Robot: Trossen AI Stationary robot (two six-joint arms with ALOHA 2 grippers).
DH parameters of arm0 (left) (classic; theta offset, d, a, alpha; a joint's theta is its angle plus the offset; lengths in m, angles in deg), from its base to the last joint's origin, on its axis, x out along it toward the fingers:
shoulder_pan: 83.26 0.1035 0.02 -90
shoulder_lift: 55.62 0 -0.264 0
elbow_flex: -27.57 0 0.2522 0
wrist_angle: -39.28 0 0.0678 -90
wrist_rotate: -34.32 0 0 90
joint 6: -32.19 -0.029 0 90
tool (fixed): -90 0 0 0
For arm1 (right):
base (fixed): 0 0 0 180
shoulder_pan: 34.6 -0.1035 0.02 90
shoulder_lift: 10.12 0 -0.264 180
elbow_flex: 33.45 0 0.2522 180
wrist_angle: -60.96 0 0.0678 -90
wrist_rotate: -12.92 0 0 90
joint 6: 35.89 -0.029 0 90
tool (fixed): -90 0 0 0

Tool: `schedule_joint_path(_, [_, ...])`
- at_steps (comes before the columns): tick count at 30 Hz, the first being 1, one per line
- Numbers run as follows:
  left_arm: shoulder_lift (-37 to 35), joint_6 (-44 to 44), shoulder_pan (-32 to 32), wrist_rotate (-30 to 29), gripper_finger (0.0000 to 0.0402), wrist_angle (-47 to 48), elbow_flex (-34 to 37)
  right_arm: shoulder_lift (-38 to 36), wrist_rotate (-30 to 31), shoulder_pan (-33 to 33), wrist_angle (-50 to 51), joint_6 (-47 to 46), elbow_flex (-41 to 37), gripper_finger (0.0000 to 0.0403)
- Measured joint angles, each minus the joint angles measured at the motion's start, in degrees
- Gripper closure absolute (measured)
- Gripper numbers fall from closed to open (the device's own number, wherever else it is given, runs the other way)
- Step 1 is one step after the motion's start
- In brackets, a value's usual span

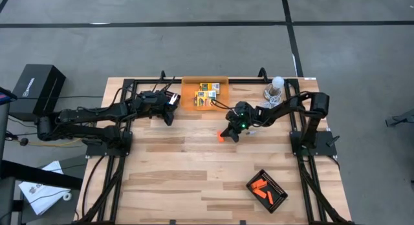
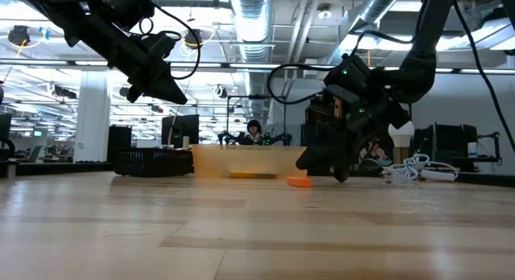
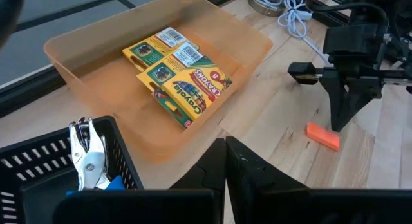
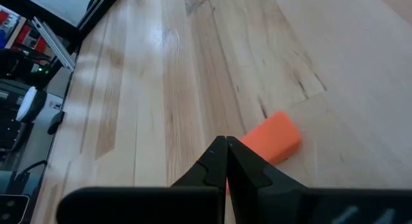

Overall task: Pick & Place School Supplies
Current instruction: Put the orange eraser into the bottom black bin

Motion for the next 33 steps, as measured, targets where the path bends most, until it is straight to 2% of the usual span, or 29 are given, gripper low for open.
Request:
schedule_joint_path(17, [0.00, 0.00, 0.00, 0.00, 0.0401, 0.00, 0.00, -0.11, 4.78, -1.07, 5.45, 0.82, 0.04, 0.0403])
schedule_joint_path(33, [0.00, -0.02, 0.00, 0.97, 0.0402, 0.00, 0.00, -0.13, 5.07, -1.06, 7.80, 2.23, 0.11, 0.0403])
